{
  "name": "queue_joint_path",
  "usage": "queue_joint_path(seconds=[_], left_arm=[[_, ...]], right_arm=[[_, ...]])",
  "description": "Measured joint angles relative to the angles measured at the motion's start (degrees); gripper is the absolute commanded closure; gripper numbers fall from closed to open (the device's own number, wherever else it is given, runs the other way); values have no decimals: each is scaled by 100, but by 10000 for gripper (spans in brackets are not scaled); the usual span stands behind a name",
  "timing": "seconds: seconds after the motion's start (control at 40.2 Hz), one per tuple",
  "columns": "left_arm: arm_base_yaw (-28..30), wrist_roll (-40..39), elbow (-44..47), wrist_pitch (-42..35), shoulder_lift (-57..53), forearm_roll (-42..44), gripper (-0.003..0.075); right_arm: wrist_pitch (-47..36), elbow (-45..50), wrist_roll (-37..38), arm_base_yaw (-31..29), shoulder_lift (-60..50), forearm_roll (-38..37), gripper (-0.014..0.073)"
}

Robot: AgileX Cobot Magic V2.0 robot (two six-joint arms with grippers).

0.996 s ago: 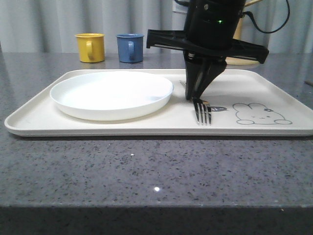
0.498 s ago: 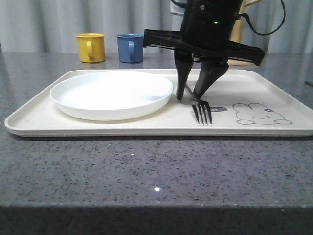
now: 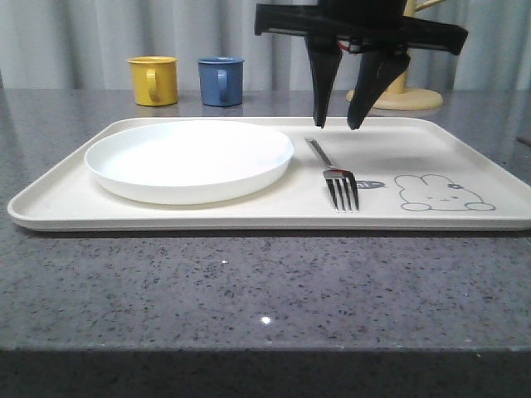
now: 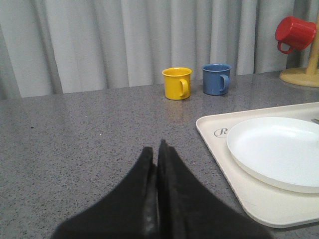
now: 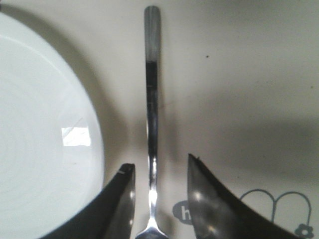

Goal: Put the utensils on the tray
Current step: 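Move the right gripper back to the chopsticks on the table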

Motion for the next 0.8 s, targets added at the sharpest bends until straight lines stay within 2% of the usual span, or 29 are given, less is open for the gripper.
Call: queue_joint_path(seconds=[0.199,0.448,0.597,0.796], left_arm=[[0,0,0,0,0,0,738],[0,0,0,0,0,0,738],[0,0,0,0,0,0,738],[0,0,0,0,0,0,738]], right_arm=[[442,-261,-658,0,-96,-90,300],[499,-287,-1229,-73,-509,-520,300],[536,-287,-1574,-430,-812,-523,300],[549,-75,-1965,-1311,-1464,-503,300]])
